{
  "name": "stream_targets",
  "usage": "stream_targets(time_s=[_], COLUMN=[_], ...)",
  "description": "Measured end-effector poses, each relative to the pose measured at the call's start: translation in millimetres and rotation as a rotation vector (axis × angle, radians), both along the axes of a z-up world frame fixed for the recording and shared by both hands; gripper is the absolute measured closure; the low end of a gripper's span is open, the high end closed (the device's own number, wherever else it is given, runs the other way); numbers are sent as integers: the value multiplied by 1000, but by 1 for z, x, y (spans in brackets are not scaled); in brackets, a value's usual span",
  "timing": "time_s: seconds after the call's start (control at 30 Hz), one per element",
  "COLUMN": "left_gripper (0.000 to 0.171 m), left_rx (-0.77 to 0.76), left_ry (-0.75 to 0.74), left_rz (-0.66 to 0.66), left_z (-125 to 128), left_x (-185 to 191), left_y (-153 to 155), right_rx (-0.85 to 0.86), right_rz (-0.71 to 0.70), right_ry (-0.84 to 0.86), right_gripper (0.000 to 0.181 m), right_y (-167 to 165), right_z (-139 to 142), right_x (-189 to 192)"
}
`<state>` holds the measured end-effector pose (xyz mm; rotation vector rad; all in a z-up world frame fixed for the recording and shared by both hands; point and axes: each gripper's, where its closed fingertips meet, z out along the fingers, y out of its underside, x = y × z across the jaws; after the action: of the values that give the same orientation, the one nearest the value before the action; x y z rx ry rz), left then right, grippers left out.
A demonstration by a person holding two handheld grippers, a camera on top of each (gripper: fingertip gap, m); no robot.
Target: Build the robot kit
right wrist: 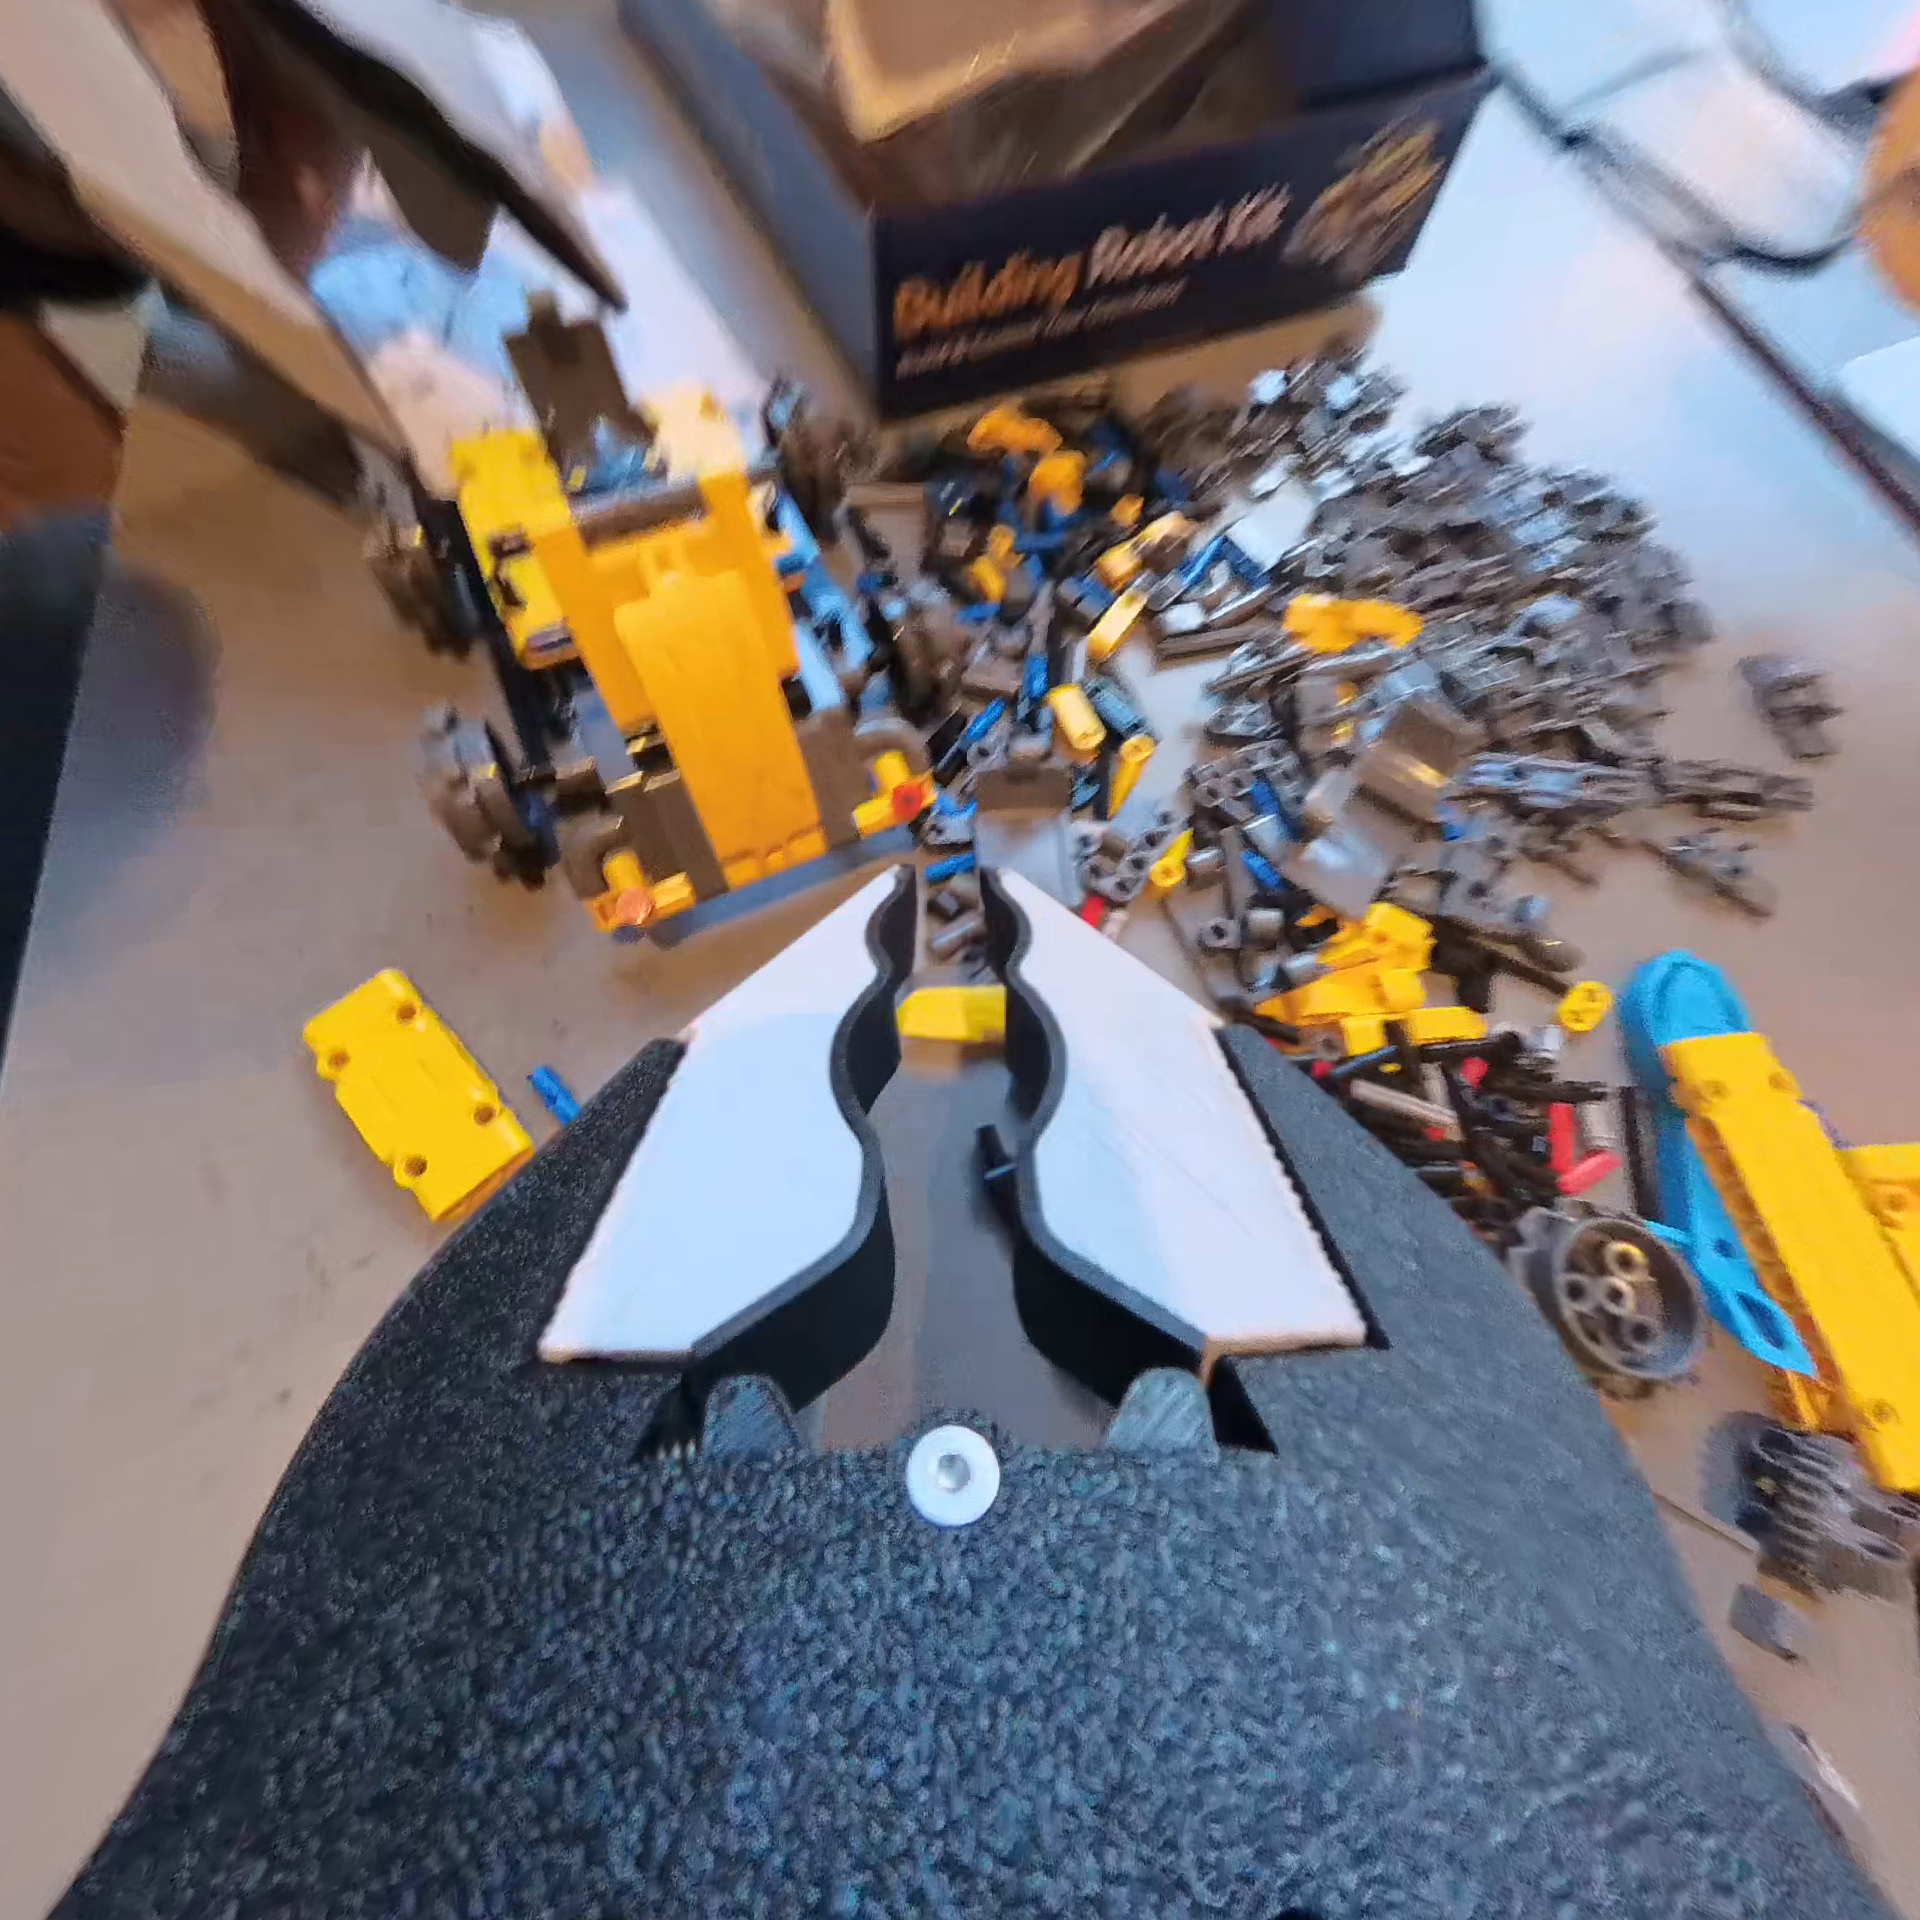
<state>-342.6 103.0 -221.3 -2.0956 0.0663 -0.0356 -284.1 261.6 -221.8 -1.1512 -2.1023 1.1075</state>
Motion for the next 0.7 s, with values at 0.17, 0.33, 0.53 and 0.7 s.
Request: stream_targets(time_s=[0.17,0.33,0.53,0.7], left_gripper=[103,107,121,124], left_rx=[96,179,265,287], left_ry=[-41,-13,-77,-126], left_rz=[-1,36,32,4], left_z=[8,16,28,31], left_x=[-5,-10,-13,-11], left_y=[-1,-3,-9,-11], right_rx=[-80,10,-18,183], right_rz=[-220,-345,-338,-102], right_ry=[121,25,-100,-221], right_gripper=[168,170,171,174], right_y=[33,67,98,62], right_z=[29,16,21,-8], right_x=[-16,-27,-54,-71])
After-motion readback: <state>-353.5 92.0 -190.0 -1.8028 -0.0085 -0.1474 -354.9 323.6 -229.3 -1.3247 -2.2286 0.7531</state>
